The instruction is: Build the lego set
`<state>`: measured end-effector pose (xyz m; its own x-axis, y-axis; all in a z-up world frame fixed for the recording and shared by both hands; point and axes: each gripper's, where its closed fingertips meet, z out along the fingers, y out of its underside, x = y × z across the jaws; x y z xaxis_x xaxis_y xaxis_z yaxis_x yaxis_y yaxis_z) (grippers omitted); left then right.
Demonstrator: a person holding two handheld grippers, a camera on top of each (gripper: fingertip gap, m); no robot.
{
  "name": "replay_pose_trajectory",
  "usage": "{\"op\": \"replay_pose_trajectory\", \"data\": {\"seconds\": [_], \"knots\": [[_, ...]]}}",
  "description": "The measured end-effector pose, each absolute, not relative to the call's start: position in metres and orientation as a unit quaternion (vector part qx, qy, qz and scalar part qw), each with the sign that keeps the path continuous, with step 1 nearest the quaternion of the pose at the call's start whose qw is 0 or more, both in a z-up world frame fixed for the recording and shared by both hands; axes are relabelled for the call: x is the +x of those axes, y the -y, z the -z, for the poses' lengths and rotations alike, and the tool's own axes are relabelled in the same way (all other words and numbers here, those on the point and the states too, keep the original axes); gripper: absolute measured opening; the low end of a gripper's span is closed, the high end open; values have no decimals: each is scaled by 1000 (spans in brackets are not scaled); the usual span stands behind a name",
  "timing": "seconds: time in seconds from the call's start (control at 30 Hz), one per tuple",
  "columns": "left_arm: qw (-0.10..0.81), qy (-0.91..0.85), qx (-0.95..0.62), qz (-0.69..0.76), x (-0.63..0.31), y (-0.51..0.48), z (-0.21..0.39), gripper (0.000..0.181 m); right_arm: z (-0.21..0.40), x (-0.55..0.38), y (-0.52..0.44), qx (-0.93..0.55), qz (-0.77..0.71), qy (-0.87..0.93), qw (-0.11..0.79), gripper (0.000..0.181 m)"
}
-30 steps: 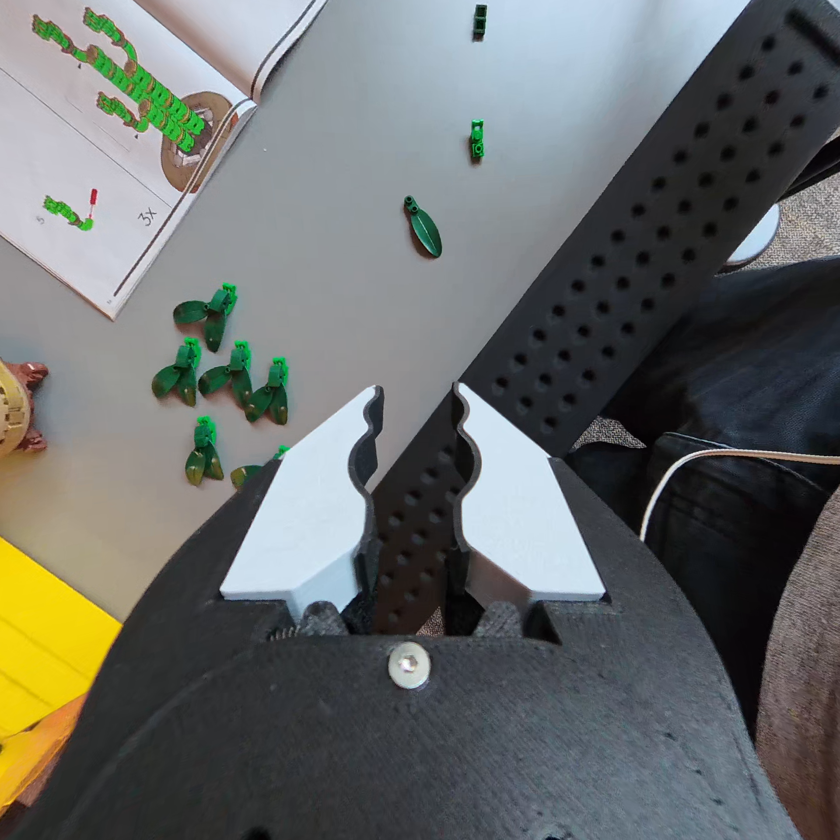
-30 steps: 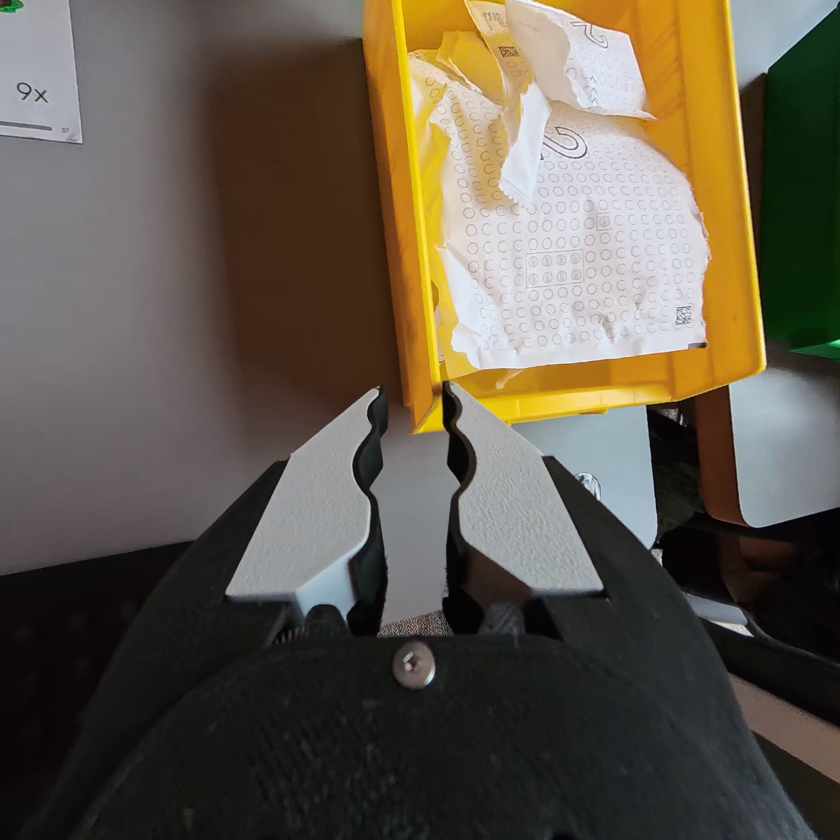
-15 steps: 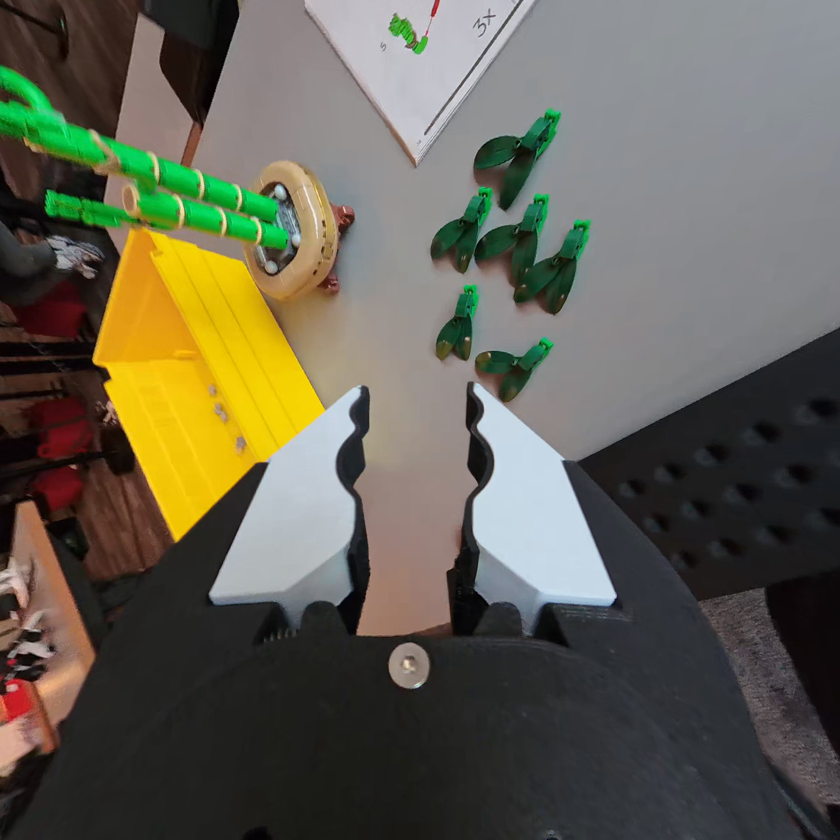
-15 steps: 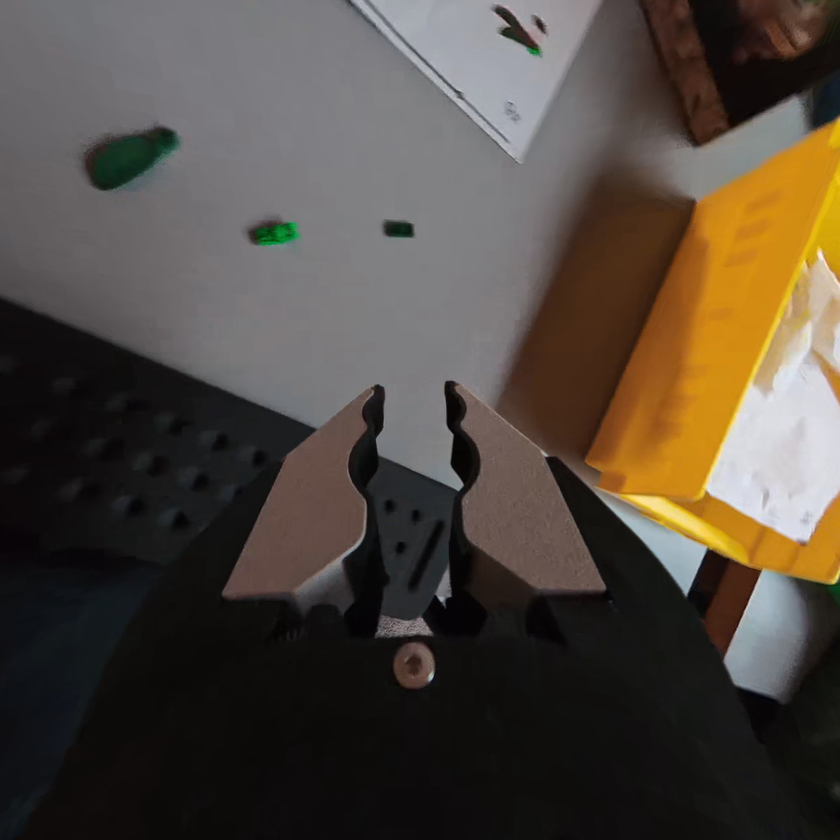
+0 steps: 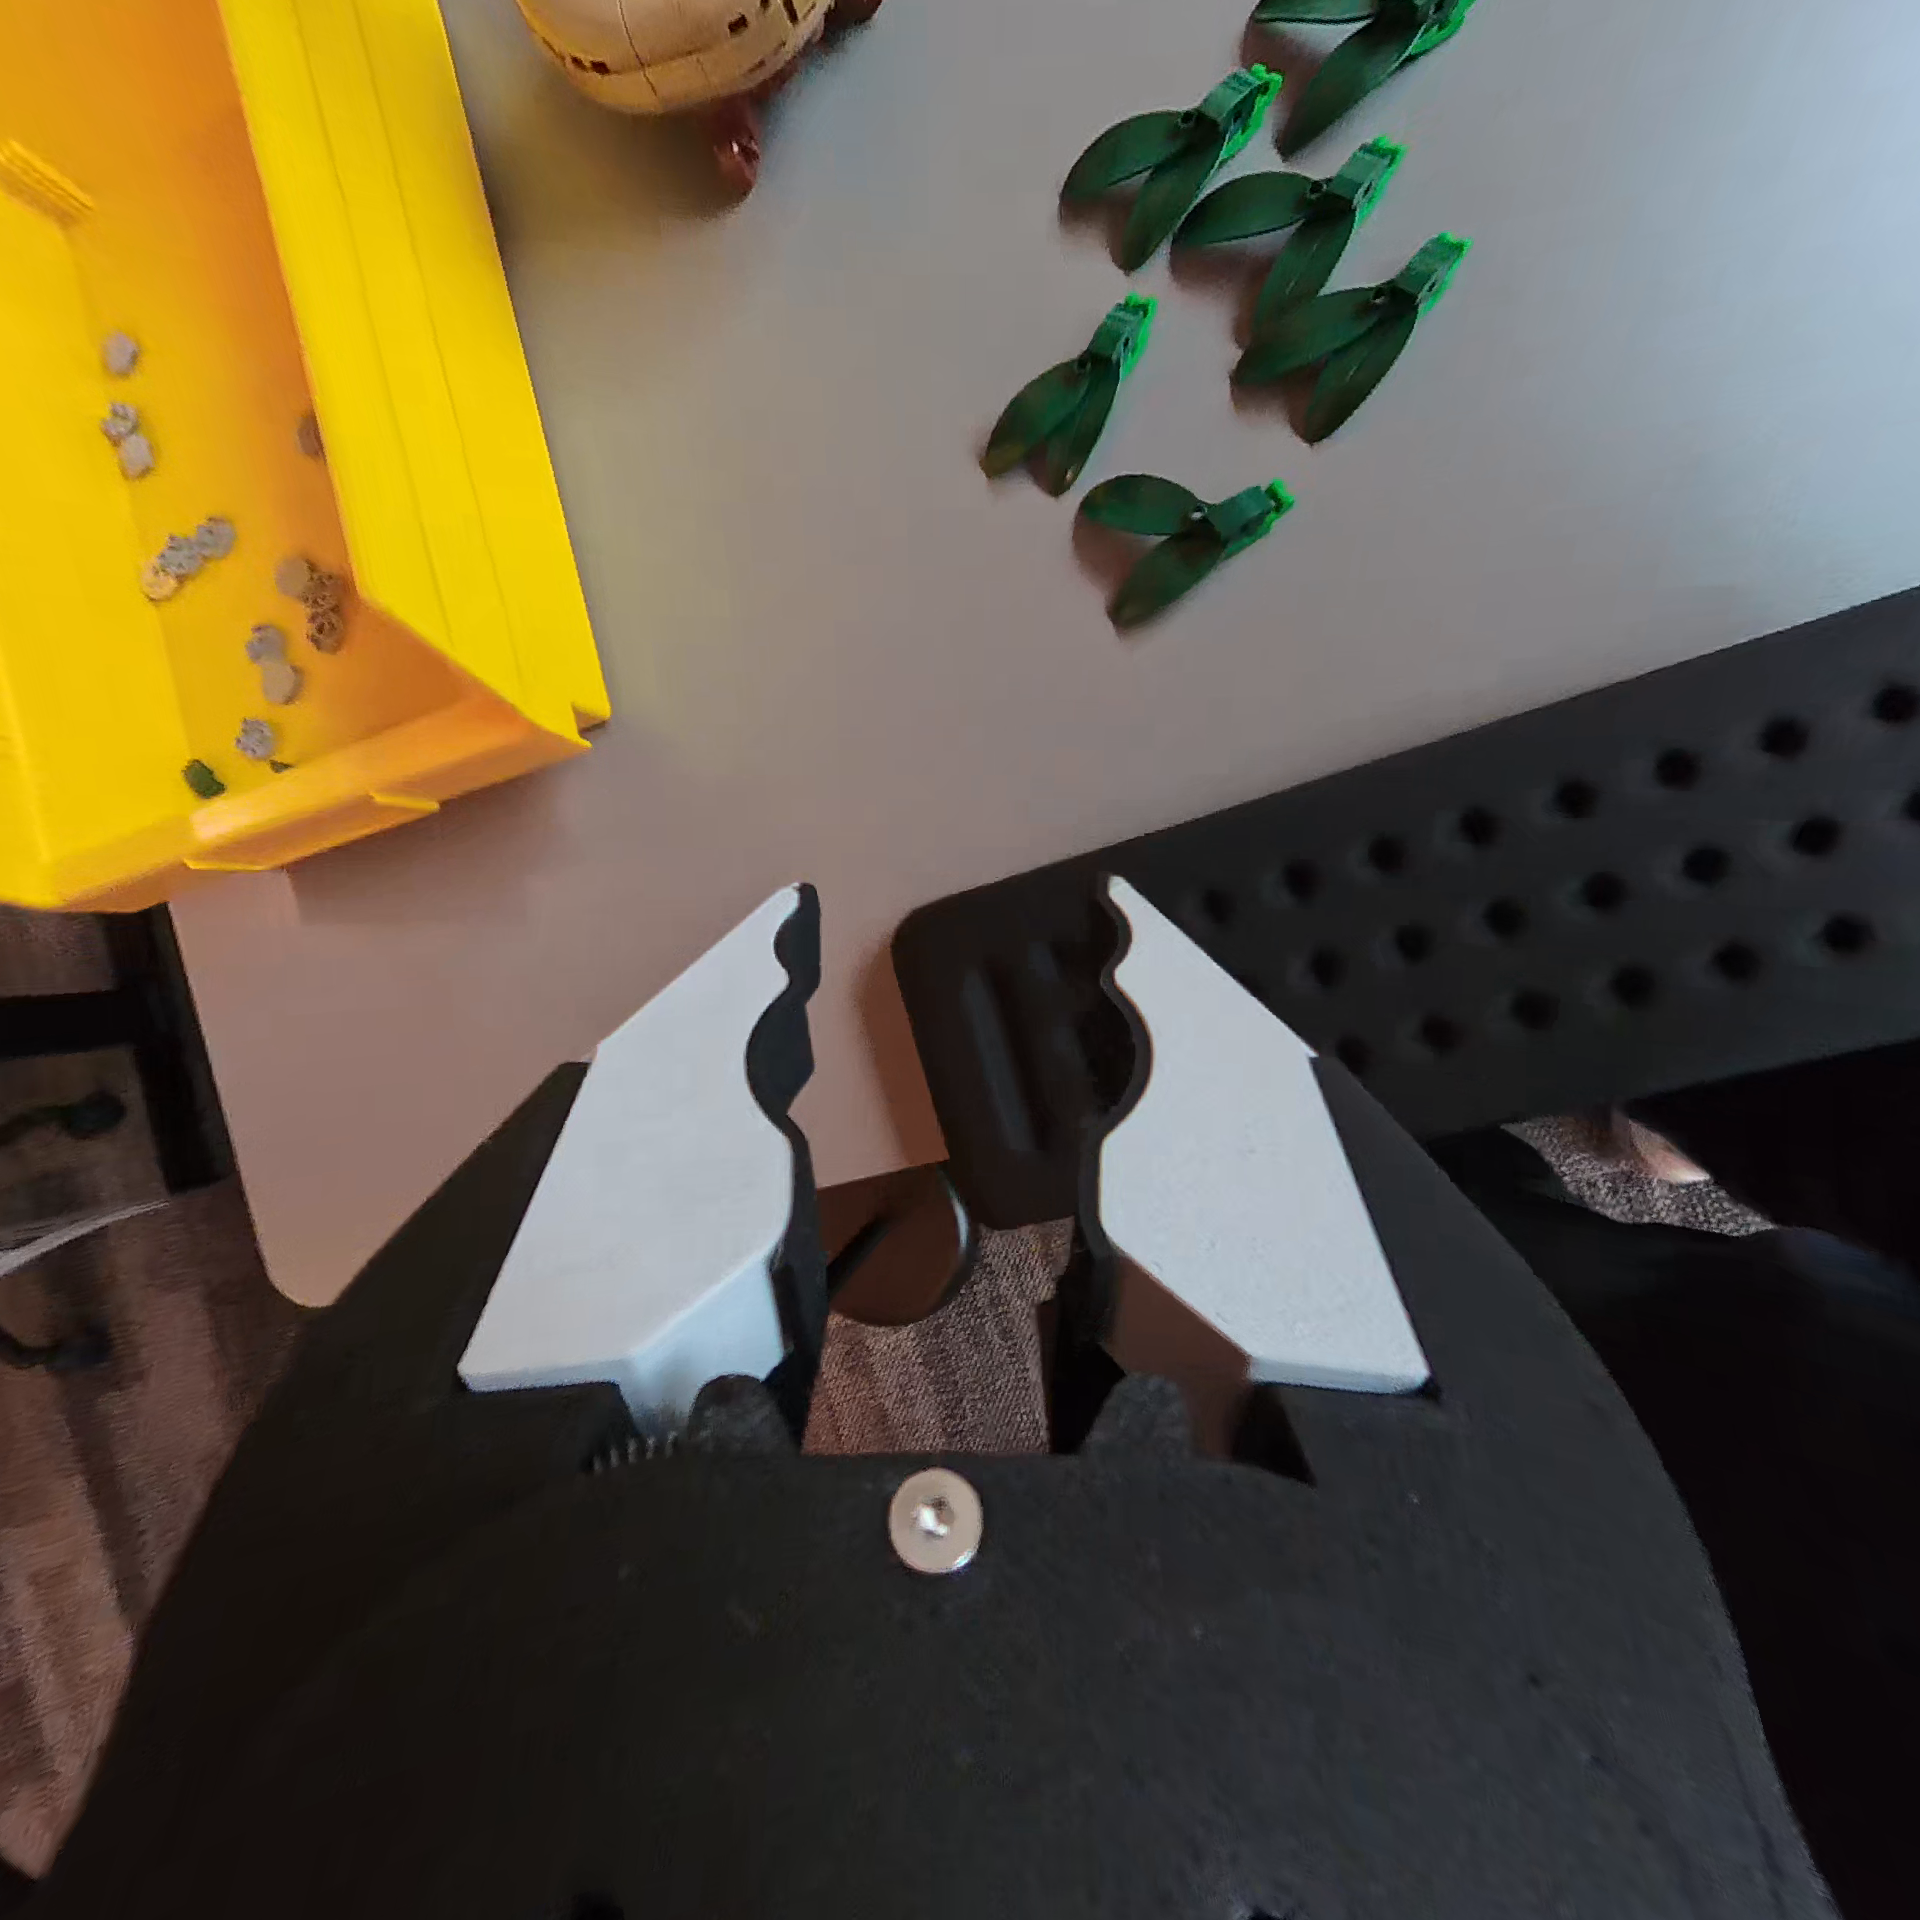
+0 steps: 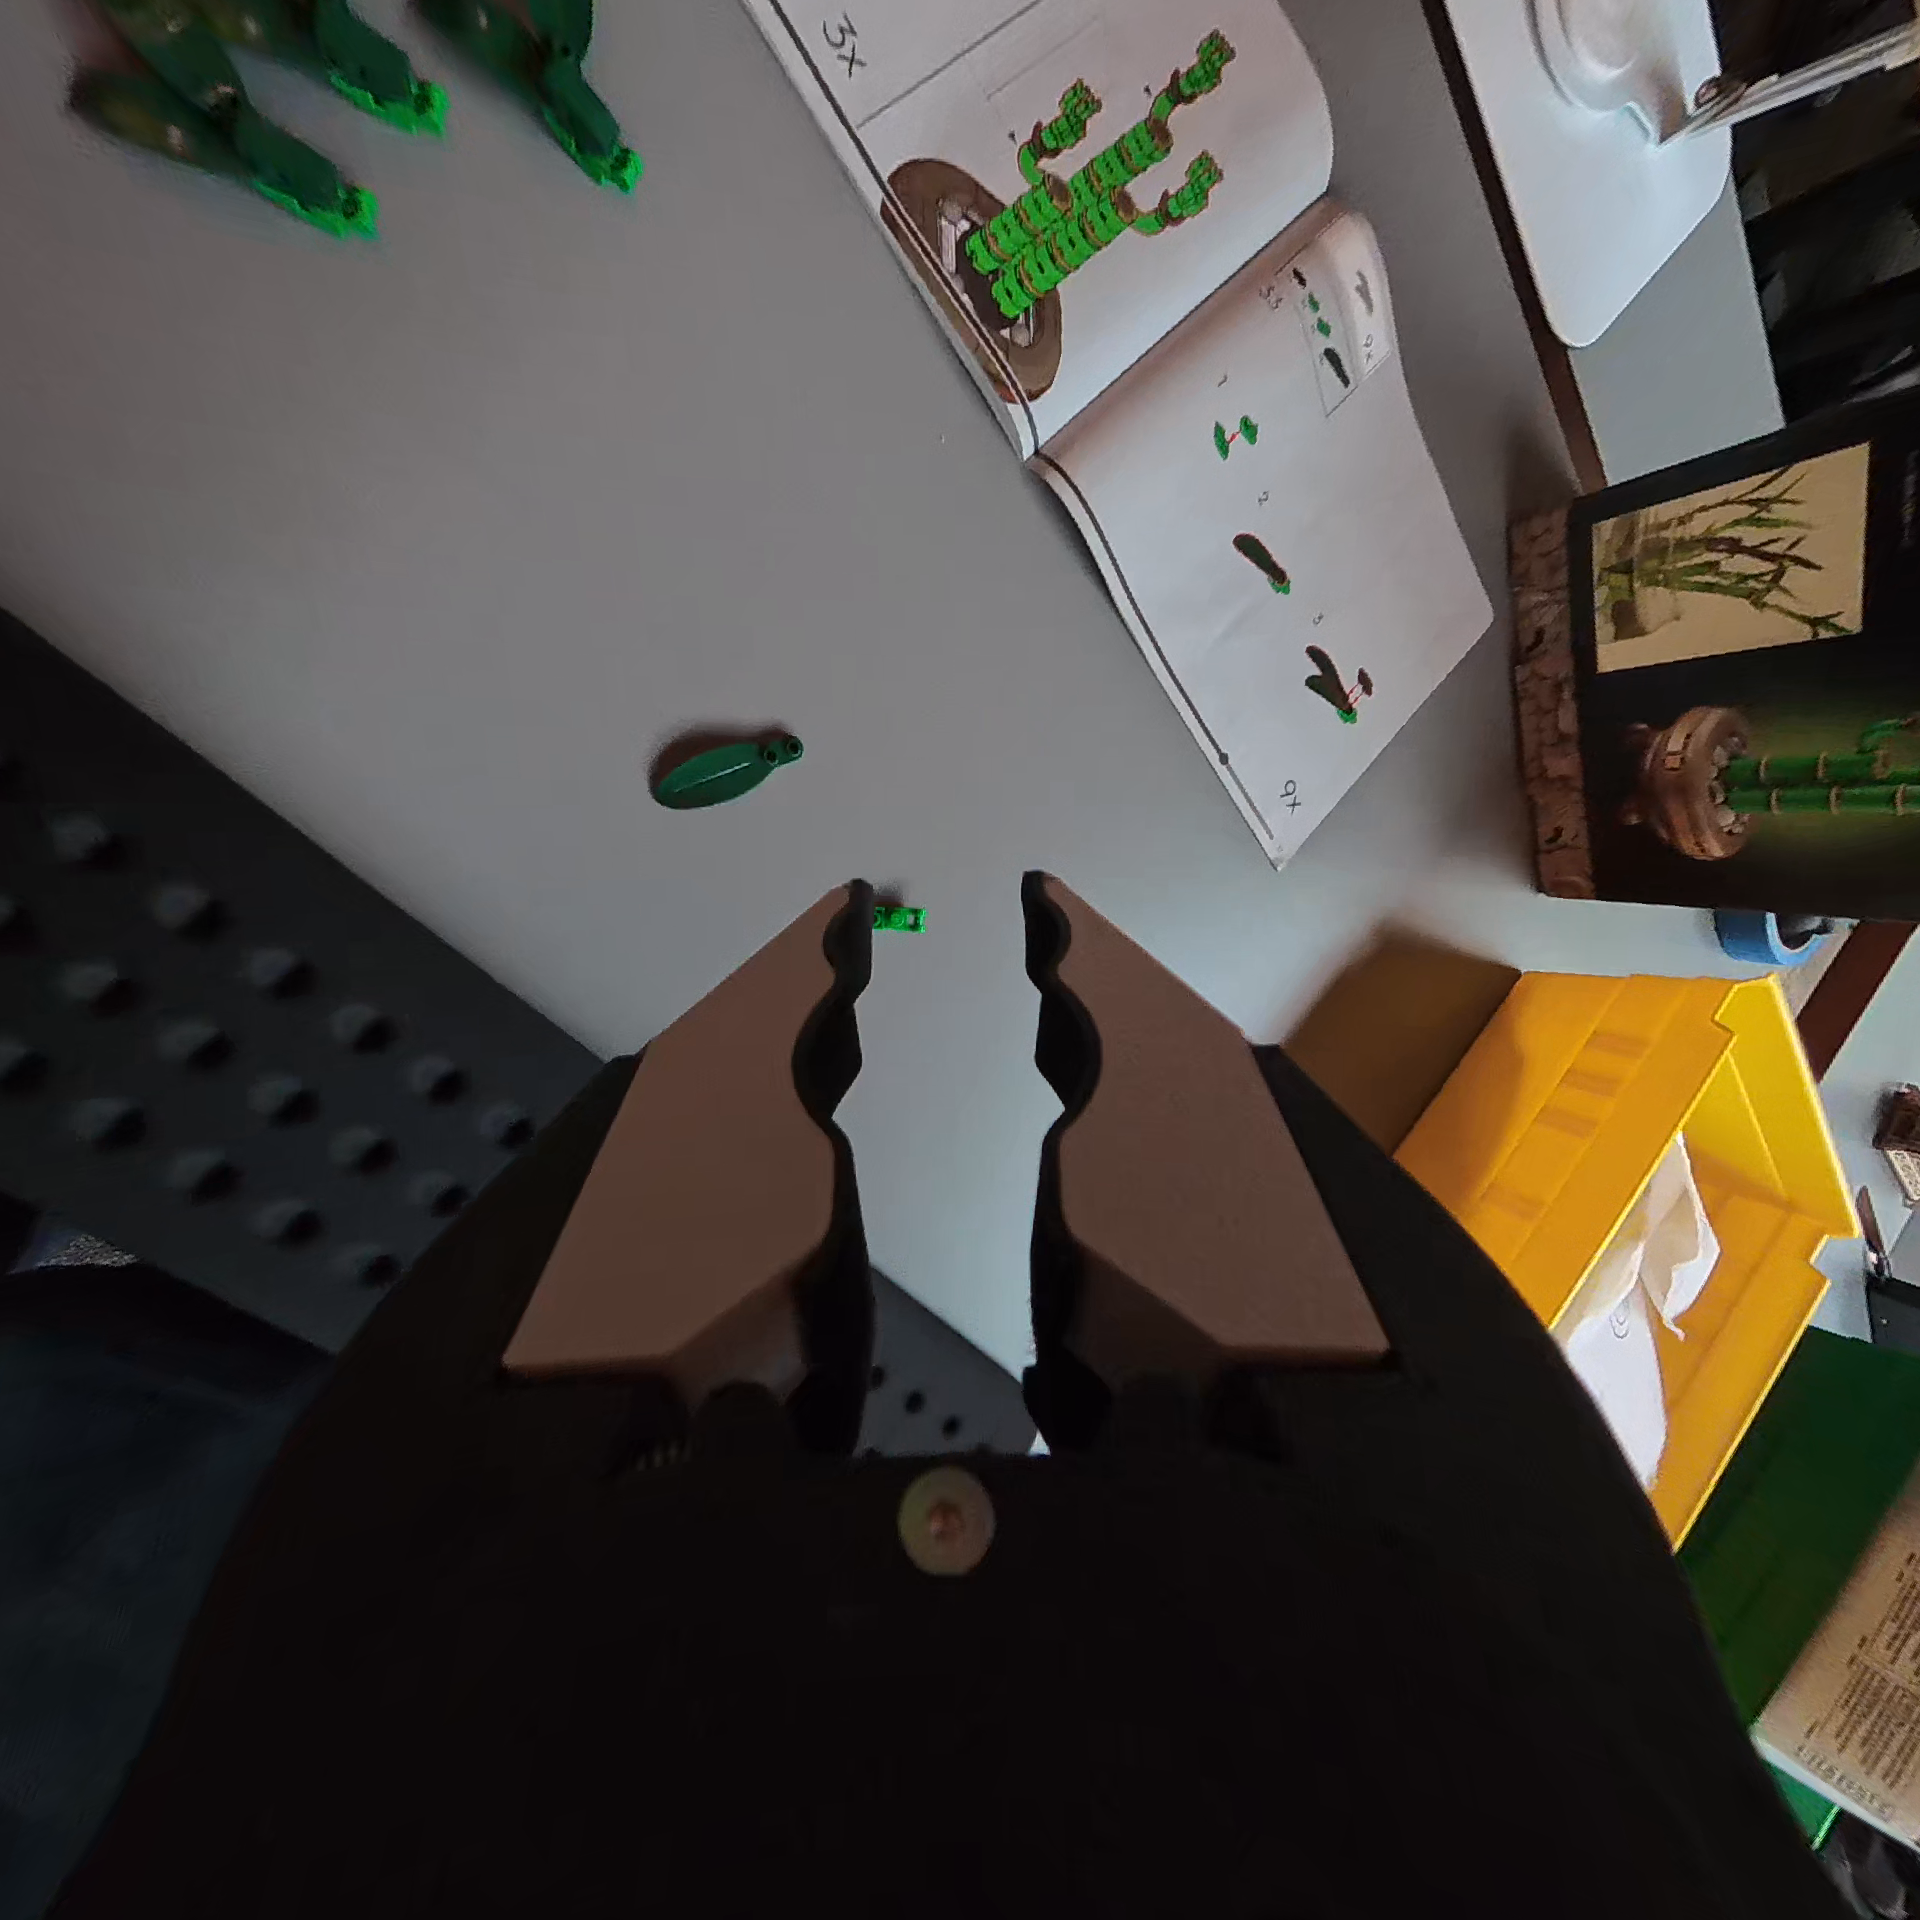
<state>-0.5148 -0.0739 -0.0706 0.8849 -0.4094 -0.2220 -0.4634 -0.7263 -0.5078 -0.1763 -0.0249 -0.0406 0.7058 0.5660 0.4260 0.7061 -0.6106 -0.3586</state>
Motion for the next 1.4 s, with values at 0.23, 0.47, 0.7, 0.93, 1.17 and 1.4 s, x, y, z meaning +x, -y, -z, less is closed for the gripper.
{"op": "replay_pose_trajectory", "data": {"seconds": [0.23,0.47,0.7,0.93,1.17,1.4], "knots": [[349,-205,-914,25,-495,74,46,58,25,-206,30,-879,104,363,292,30],[410,-144,-896,94,-471,91,9,64,-14,-237,39,-857,44,351,374,39],[438,-93,-890,85,-453,158,-1,64,-55,-244,57,-821,-38,330,465,64],[429,-34,-900,65,-427,254,16,61,-44,-226,111,-799,-94,344,485,72],[402,-3,-912,78,-413,343,27,59,-19,-212,167,-819,-134,341,442,86],[407,57,-909,67,-468,384,25,58,-38,-276,191,-794,-182,386,432,92]]}}
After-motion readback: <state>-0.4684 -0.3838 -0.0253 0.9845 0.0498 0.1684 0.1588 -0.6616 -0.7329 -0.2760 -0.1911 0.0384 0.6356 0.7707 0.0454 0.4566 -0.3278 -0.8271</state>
